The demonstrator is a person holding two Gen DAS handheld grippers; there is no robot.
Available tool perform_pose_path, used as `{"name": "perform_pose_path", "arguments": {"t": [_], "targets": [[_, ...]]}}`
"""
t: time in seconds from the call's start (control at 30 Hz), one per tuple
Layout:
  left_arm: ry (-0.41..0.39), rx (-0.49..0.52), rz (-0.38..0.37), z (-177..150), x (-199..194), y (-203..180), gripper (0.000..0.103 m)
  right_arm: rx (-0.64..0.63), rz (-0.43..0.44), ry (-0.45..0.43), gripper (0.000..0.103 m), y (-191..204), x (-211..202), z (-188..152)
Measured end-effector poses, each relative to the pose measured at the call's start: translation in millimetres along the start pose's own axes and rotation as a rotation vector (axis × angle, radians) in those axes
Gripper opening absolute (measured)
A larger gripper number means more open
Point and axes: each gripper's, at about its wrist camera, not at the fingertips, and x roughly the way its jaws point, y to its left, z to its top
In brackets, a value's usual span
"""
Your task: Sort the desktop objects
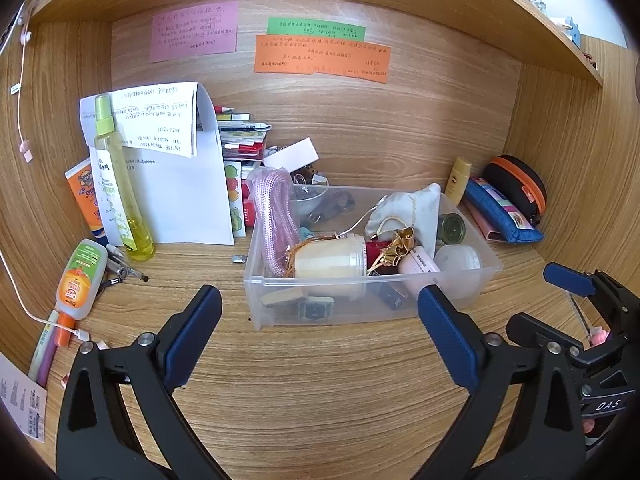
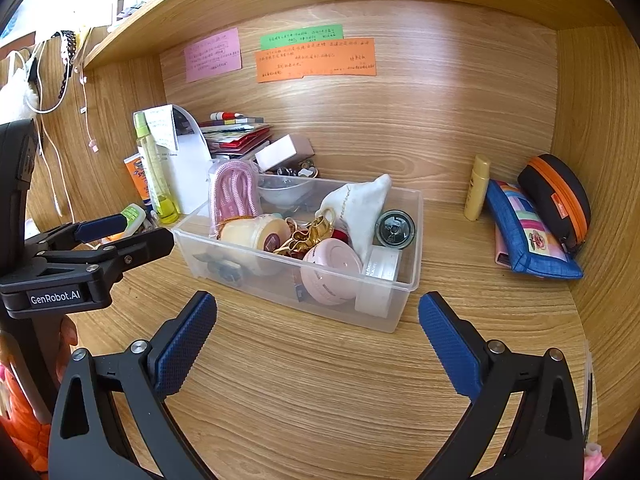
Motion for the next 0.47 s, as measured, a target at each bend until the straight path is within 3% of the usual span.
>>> {"name": "perform_pose_path", "arguments": {"t": [0.47], "targets": [[-0.016,0.025,0.024,-2.0,-2.4,-4.8,0.101,0.002,0.003,0.012,0.101,-2.3,3.8,-1.6]]}}
